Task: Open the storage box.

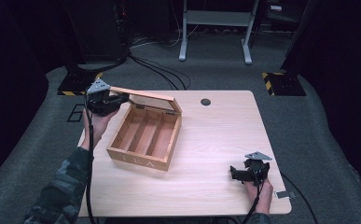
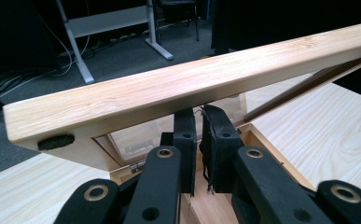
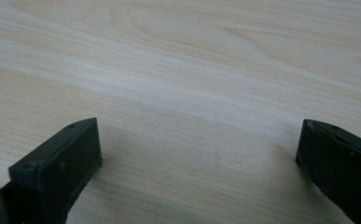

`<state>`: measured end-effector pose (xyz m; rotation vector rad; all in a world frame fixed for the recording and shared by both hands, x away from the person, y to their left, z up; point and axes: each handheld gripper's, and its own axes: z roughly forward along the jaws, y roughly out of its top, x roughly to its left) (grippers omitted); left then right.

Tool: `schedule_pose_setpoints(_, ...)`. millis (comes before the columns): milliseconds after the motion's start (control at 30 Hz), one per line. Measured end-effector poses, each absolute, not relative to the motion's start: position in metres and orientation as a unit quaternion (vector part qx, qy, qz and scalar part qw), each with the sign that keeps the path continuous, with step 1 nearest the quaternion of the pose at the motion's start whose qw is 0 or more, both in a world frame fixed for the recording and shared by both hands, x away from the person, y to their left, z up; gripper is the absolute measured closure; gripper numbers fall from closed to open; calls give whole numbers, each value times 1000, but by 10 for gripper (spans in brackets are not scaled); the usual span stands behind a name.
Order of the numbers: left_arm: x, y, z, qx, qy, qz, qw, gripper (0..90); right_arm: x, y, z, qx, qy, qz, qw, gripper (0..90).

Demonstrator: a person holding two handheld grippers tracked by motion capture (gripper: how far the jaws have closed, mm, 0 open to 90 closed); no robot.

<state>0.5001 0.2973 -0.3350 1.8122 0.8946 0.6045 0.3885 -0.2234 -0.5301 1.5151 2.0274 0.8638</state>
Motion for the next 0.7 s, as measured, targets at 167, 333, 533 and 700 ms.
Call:
schedule_pose_setpoints(167, 500, 297, -335, 748, 369, 252, 491, 838, 389, -223, -530, 551, 737, 314, 232, 0)
schedule_pose_setpoints(333, 500, 296, -335, 748, 369, 254, 490, 839, 389, -223, -530, 551, 738, 314, 232, 0)
schedule_pose_setpoints(533, 500, 296, -334, 748, 368, 255, 489, 840, 389, -223, -530, 551, 737, 314, 232, 0)
schedule_pose_setpoints(700, 500, 296, -334, 748, 368, 256, 490, 840, 389, -223, -530, 551, 737, 314, 232, 0)
